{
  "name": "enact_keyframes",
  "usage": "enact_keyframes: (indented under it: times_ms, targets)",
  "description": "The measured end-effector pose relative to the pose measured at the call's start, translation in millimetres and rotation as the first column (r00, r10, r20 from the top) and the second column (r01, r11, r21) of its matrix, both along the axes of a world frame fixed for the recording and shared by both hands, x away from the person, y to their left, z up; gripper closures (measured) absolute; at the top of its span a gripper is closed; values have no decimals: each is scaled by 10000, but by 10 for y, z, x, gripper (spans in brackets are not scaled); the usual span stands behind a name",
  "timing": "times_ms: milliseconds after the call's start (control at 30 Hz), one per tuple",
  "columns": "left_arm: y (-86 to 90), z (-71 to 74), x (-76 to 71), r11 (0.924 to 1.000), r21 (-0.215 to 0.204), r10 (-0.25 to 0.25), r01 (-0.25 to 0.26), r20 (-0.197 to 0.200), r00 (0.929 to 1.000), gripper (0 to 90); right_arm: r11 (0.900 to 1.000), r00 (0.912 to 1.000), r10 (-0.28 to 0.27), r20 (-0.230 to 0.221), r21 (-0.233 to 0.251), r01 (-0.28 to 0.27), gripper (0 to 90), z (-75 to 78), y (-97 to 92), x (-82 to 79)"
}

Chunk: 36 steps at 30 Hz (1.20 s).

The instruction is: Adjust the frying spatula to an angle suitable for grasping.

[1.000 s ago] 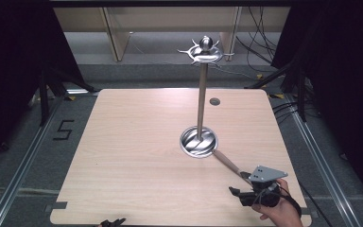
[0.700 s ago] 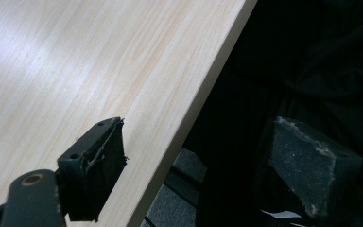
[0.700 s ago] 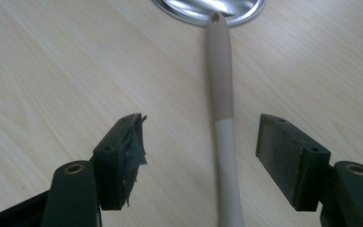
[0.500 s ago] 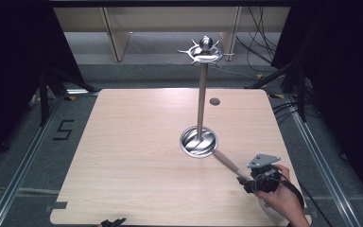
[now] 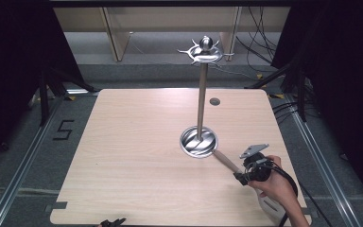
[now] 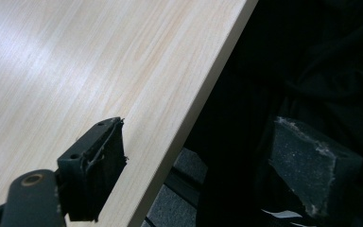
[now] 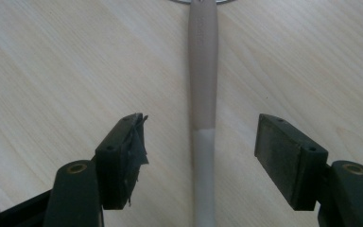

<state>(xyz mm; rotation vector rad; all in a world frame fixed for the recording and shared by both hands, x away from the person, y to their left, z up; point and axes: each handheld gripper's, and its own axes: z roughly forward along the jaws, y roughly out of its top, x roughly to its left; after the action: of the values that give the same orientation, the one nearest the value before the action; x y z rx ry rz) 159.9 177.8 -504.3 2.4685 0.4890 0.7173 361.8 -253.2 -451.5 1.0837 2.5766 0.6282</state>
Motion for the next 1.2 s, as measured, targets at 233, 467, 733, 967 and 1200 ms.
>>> enact_keyframes:
  times_ms: [233,467,733,967,1200]
  targets:
    - [-8,-4,-5,10000,29,34,-34,95,9999,178,9998,9967,-161,-790,-165,148,450,-65,10,113]
    - [-6,-1,-7,10000,-47,-47,47,-30,10000,178,9990,9925,-166,-1211,-441,113,533,-125,7,213]
    - [-7,0,-5,10000,-9,-53,53,-1,10000,178,9977,9905,22,-1375,-668,-115,584,-190,66,273]
    - [-7,1,-8,10000,-2,-71,71,-10,10000,179,9950,9871,-81,-1598,-997,-80,638,-244,94,323]
    - [-6,3,-9,10000,-31,-59,59,-13,10000,178,9946,9840,87,-1782,-1002,-269,701,-255,127,355]
